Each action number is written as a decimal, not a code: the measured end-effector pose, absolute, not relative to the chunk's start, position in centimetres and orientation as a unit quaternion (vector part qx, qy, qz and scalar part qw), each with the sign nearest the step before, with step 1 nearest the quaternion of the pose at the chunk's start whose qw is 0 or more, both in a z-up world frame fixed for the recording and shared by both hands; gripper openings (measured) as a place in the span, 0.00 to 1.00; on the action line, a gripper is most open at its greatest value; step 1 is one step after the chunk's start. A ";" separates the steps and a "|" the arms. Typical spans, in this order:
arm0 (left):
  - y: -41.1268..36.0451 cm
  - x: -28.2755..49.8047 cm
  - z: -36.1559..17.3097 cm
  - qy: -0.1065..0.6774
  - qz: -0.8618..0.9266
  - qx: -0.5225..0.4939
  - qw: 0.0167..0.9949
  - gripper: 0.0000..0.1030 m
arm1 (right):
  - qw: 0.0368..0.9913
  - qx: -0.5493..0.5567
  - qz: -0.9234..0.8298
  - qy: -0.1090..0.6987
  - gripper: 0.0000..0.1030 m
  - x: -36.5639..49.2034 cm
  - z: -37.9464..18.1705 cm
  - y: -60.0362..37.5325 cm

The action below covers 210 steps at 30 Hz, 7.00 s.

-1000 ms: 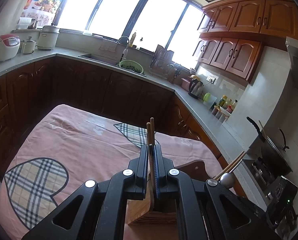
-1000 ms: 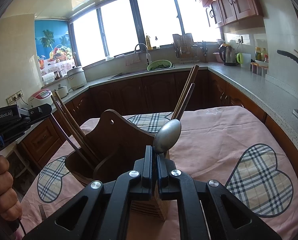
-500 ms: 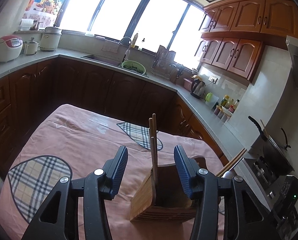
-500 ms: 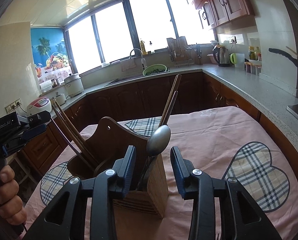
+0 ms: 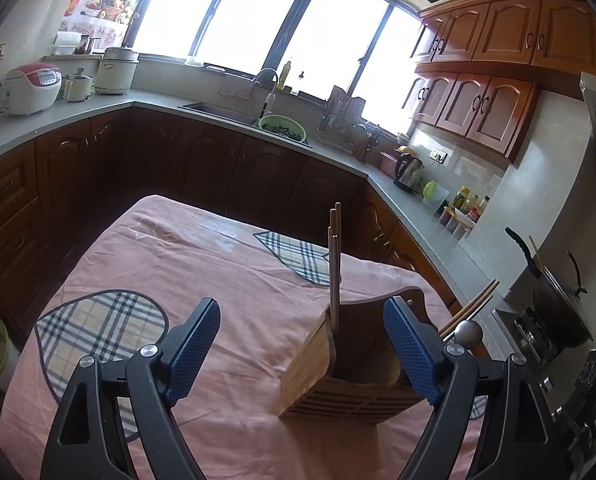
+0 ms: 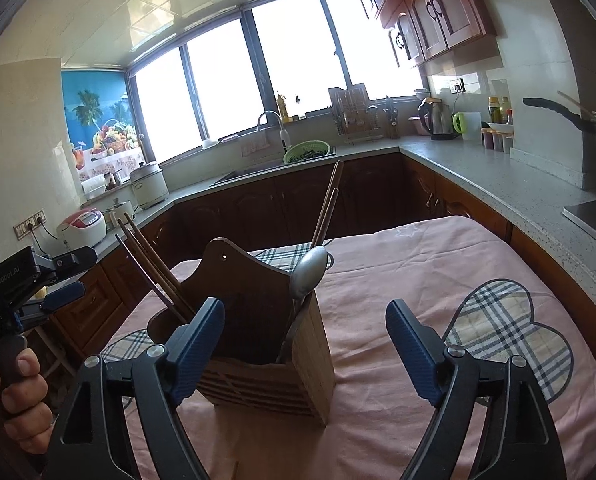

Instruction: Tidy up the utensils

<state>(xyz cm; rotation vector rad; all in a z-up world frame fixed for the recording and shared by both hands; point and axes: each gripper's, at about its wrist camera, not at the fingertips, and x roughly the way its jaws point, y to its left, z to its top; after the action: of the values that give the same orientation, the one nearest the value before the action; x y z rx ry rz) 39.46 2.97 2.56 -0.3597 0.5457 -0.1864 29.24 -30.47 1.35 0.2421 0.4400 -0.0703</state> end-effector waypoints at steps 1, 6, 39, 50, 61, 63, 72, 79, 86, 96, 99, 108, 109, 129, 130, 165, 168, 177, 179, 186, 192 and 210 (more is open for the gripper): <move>3.1 38.9 2.5 0.268 -0.091 -0.176 0.943 0.84 | 0.968 0.121 -0.036 0.216 0.86 28.9 1.4 -30.5; 3.8 36.0 2.3 0.276 -0.086 -0.176 0.941 0.89 | 0.968 0.131 -0.033 0.213 0.87 26.8 1.5 -30.2; 5.2 19.2 2.2 0.313 -0.059 -0.130 0.939 0.94 | 0.963 0.168 0.002 0.212 0.88 14.4 0.0 -27.6; 4.7 14.1 1.8 0.296 -0.060 -0.090 0.949 0.95 | 0.968 0.150 0.005 0.202 0.88 10.0 -0.6 -26.5; 4.4 6.6 3.5 0.196 -0.074 -0.051 0.977 0.99 | 0.988 0.086 0.017 0.124 1.00 5.3 1.9 -24.7; 4.2 6.0 5.2 0.177 -0.072 -0.036 0.981 0.99 | 0.993 0.059 0.023 0.097 1.00 4.6 3.9 -23.9; 2.4 5.9 6.4 0.153 -0.036 -0.020 0.987 0.99 | 0.998 0.038 0.014 0.053 1.00 4.0 9.8 -23.4; 0.7 7.8 2.0 0.187 -0.001 -0.005 0.982 0.99 | 0.997 0.059 -0.018 0.055 1.00 4.3 3.5 -23.5; -0.2 7.5 0.7 0.186 0.019 0.010 0.982 0.99 | 0.995 0.065 -0.042 0.063 1.00 4.2 -0.7 -23.7; -0.1 6.5 -0.6 0.195 0.019 0.016 0.980 0.99 | 0.997 0.021 -0.034 0.072 1.00 3.9 -2.0 -21.6; 0.9 6.4 -0.8 0.195 0.021 0.013 0.981 0.99 | 0.996 0.018 -0.032 0.077 1.00 4.1 -2.3 -21.5; 2.1 5.8 -1.5 0.188 0.024 -0.001 0.982 0.99 | 0.995 0.016 -0.026 0.090 1.00 4.2 -3.4 -21.0; 2.2 5.8 -1.5 0.188 0.023 -0.003 0.982 0.99 | 0.996 0.014 -0.026 0.090 1.00 4.2 -3.4 -20.9; 2.3 4.1 -2.1 0.164 0.014 -0.009 0.986 0.99 | 0.996 0.013 -0.028 0.078 1.00 3.4 -3.0 -20.5; 2.2 4.1 -2.1 0.164 0.015 -0.009 0.986 0.99 | 0.997 0.013 -0.028 0.078 1.00 3.4 -3.0 -20.5; 1.4 3.9 -2.0 0.164 0.015 0.000 0.986 0.99 | 0.997 0.014 -0.025 0.074 1.00 3.2 -2.7 -20.2; 1.5 4.0 -2.0 0.167 0.015 -0.001 0.986 0.99 | 0.997 0.014 -0.025 0.074 1.00 3.2 -2.7 -20.2; 1.4 4.1 -2.1 0.168 0.013 0.001 0.986 0.99 | 0.997 0.013 -0.023 0.075 1.00 3.3 -2.6 -20.1; 1.4 4.1 -2.1 0.168 0.012 0.002 0.986 0.99 | 0.997 0.013 -0.024 0.075 1.00 3.3 -2.6 -20.0; 1.4 4.1 -2.1 0.169 0.011 0.003 0.986 0.99 | 0.997 0.014 -0.023 0.073 1.00 3.3 -2.7 -19.8; 1.2 4.0 -2.0 0.171 0.009 0.004 0.985 0.99 | 0.997 0.014 -0.020 0.071 1.00 3.2 -2.6 -19.3; 0.8 4.2 -2.0 0.174 0.008 0.003 0.985 0.99 | 0.997 0.017 -0.018 0.067 1.00 2.9 -2.3 -19.5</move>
<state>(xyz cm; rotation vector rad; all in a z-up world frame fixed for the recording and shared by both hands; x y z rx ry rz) 4.21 0.83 -2.01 0.0068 0.3497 0.0163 2.86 -19.50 -2.30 0.0334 0.1351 -0.0355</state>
